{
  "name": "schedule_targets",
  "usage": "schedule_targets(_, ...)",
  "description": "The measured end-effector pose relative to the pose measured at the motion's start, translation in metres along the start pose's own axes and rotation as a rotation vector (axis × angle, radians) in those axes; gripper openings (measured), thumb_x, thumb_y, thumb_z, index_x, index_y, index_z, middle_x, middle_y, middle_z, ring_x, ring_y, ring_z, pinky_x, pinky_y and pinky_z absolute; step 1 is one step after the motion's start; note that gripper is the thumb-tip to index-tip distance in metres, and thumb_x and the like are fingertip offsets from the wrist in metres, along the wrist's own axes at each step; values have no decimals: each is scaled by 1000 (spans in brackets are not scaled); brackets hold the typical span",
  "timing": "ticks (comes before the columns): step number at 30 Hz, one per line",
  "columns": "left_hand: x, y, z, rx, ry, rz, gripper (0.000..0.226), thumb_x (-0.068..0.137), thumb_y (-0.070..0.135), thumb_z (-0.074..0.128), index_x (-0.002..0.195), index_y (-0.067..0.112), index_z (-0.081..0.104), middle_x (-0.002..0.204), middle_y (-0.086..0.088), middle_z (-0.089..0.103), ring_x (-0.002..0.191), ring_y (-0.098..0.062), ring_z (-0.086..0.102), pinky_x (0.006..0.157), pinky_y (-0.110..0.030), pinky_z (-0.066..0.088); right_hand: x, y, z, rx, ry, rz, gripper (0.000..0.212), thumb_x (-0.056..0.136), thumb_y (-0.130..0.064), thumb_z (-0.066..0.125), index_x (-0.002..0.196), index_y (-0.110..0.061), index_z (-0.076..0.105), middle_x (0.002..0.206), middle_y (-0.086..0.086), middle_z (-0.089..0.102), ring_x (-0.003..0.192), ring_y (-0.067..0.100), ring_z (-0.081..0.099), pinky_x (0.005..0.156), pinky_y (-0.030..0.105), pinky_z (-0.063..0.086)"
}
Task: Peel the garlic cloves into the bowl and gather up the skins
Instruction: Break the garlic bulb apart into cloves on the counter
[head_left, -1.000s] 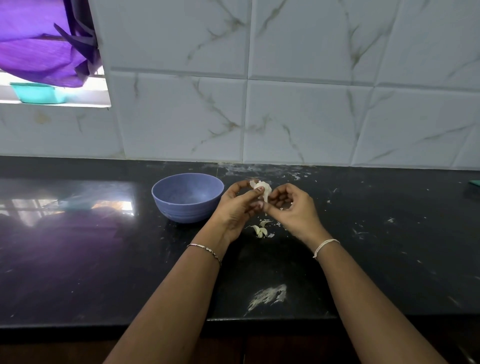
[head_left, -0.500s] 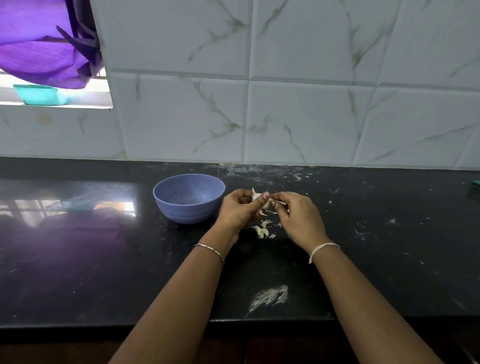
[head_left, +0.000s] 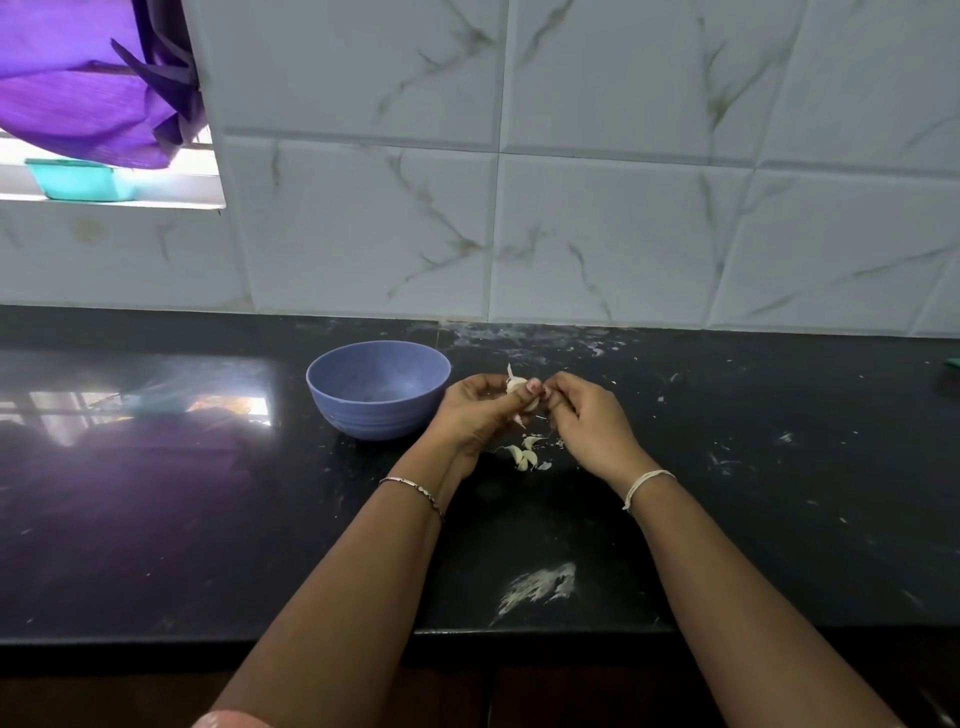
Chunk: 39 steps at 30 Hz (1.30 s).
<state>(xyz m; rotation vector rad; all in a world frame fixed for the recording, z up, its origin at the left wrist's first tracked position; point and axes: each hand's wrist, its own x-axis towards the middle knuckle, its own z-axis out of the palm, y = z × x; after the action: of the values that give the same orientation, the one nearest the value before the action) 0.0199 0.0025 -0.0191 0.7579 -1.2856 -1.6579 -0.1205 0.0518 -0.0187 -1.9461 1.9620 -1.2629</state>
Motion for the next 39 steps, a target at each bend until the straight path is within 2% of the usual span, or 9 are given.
schedule_targets(3, 1, 2, -3, -23, -20, -48, 33, 74, 27, 78, 95, 3, 69, 87, -12, 73, 75, -20, 68, 83, -35, 47, 0, -2, -2, 91, -23, 26, 20, 100, -25, 51, 82, -21, 60, 63, -4, 59, 62, 16, 55, 62, 36, 46)
schedule_targets(11, 5, 4, -6, -95, -58, -161, 24, 91, 28, 65, 91, 4, 69, 82, -8, 71, 71, -15, 66, 70, -19, 56, -1, -1, -2, 398, -100, 88, 22, 101, -17, 50, 86, -6, 62, 64, -1, 52, 59, 7, 46, 63, 24, 40)
schedule_targets(17, 4, 4, -3, -178, -74, -240, 26, 92, 29, 64, 91, 3, 68, 75, -7, 73, 63, -12, 68, 65, -17, 56, -4, -4, -5, 587, -130, 112, 26, 102, -14, 48, 78, -16, 59, 62, -13, 54, 52, -2, 43, 57, 10, 38)
schedule_targets(22, 8, 1, -3, -192, -13, -164, 28, 87, 23, 69, 97, -3, 69, 86, -13, 71, 76, -18, 68, 65, -19, 58, -1, 2, -3, 462, -126, 96, 17, 100, -17, 52, 91, -9, 63, 71, 2, 62, 60, 2, 55, 64, 17, 45)
schedule_targets(25, 9, 0, -3, -194, -7, -98, 33, 87, 18, 69, 107, -7, 66, 95, -15, 71, 82, -20, 69, 76, -24, 60, -2, 2, -3, 462, -97, 105, 14, 93, -23, 64, 96, -10, 65, 81, 4, 71, 64, 5, 63, 63, 17, 50)
schedule_targets(28, 9, 0, -2, -164, -13, -66, 27, 88, 15, 68, 104, -7, 66, 90, -14, 72, 76, -19, 71, 72, -24, 60, -2, 1, -3, 528, -78, 168, 17, 91, -25, 67, 100, -11, 69, 80, 2, 72, 64, 6, 64, 59, 17, 49)
schedule_targets(31, 9, -2, -1, -94, -1, -26, 23, 88, 18, 68, 98, -2, 68, 84, -12, 72, 66, -15, 71, 61, -19, 57, -1, 2, -2, 599, -49, 181, 18, 94, -20, 63, 95, -5, 72, 78, 8, 72, 65, 12, 61, 60, 20, 49)
schedule_targets(34, 10, -5, 0, -82, 21, 4, 23, 87, 20, 69, 97, -1, 67, 84, -12, 72, 65, -14, 70, 63, -20, 58, -1, 1, 2, 598, 5, 189, 22, 96, -19, 60, 94, -1, 73, 81, 19, 71, 69, 18, 59, 61, 20, 49)
schedule_targets(39, 11, -7, 3, -116, 21, 35, 38, 88, 18, 69, 111, -12, 62, 87, -15, 69, 70, -17, 69, 68, -24, 59, 1, -4, 11, 533, 137, 209, 24, 98, -21, 57, 82, -9, 71, 69, 5, 70, 59, 6, 62, 60, 19, 49)
